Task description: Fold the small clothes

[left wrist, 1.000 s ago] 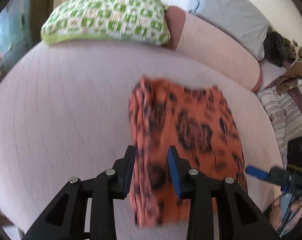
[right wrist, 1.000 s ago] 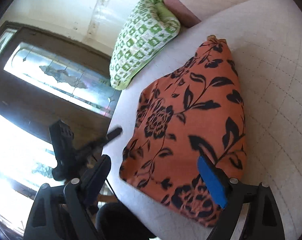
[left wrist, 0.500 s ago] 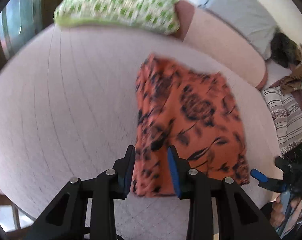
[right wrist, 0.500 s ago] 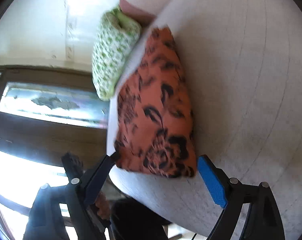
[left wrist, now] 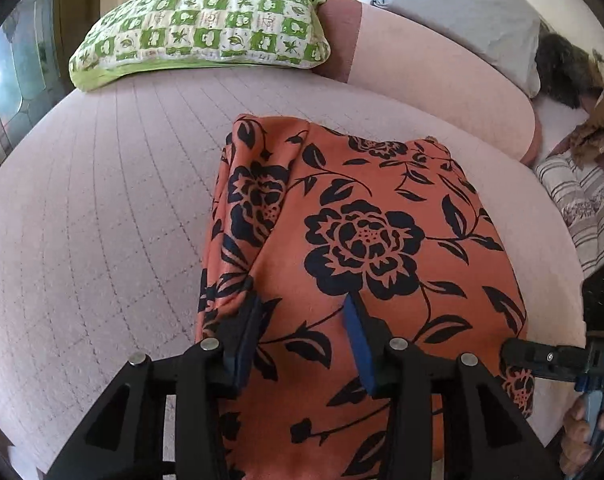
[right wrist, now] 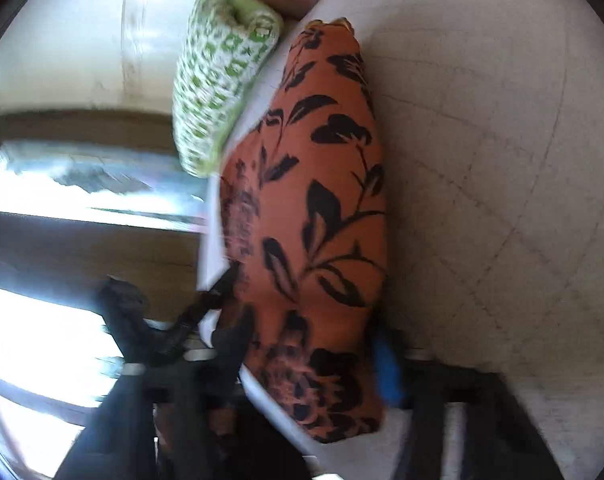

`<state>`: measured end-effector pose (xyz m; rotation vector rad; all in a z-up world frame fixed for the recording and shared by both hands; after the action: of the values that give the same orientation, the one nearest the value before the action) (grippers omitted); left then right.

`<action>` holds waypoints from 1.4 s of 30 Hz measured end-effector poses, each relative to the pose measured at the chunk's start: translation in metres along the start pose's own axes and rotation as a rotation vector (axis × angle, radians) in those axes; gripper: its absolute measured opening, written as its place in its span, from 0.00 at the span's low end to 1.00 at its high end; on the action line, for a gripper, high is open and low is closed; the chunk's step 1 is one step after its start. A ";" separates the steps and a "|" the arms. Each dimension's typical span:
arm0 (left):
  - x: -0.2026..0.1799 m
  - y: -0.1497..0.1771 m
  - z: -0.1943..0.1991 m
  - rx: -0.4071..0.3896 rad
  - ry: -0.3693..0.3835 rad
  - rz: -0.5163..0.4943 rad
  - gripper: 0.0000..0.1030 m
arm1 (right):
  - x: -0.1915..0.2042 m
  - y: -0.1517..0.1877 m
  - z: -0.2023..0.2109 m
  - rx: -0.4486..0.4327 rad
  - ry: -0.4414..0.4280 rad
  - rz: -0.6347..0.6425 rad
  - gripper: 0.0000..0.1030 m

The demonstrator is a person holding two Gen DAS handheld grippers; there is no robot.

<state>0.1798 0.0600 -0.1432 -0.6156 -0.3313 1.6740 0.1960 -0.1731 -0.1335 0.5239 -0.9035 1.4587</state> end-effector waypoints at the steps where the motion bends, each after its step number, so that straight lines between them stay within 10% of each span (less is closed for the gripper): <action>1: 0.001 -0.001 0.000 -0.002 0.013 0.009 0.42 | 0.002 0.000 0.006 -0.025 0.023 0.011 0.26; 7: 0.001 0.000 -0.002 -0.021 0.023 -0.011 0.42 | -0.008 0.005 -0.003 -0.008 0.093 -0.012 0.32; 9: 0.003 -0.001 -0.003 -0.022 0.038 -0.005 0.42 | 0.003 0.002 0.006 -0.023 0.084 0.005 0.77; 11: 0.003 -0.001 -0.002 -0.025 0.044 -0.003 0.42 | 0.012 -0.005 0.018 -0.071 0.083 0.013 0.87; 17: 0.003 0.001 0.001 -0.034 0.046 -0.004 0.42 | 0.017 -0.044 -0.001 -0.086 0.034 -0.031 0.85; 21: 0.006 0.002 0.002 -0.035 0.066 0.002 0.42 | 0.027 -0.033 -0.015 -0.023 0.136 0.099 0.33; 23: 0.006 0.002 0.003 -0.035 0.073 0.002 0.42 | 0.027 -0.030 -0.010 -0.045 0.185 0.132 0.32; 26: 0.003 0.002 0.001 -0.038 0.057 -0.024 0.42 | 0.002 -0.028 -0.018 0.002 0.193 0.068 0.37; 30: 0.004 0.002 0.001 -0.040 0.067 -0.016 0.42 | 0.019 -0.042 0.002 -0.085 0.125 0.060 0.81; 38: 0.004 0.002 0.002 -0.042 0.076 -0.012 0.42 | -0.014 -0.115 -0.020 -0.134 0.092 -0.053 0.82; 41: 0.005 0.002 0.002 -0.044 0.077 -0.015 0.42 | -0.014 -0.130 -0.041 -0.108 0.066 -0.048 0.33; 42: 0.006 0.002 0.002 -0.044 0.077 -0.012 0.42 | -0.009 -0.131 -0.049 -0.112 0.062 -0.043 0.31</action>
<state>0.1762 0.0658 -0.1438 -0.7080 -0.3159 1.6307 0.3343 -0.1521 -0.1406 0.4103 -0.9138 1.3700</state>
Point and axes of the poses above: each gripper's, at about its wrist camera, not at the fingertips, and z roughly against the way its jaws point, x to its left, y to its underside, the point moved 6 cm from there along -z, roughly the way its jaws point, and after that the axes turned 2 degrees about z, right-handed, at the moved point
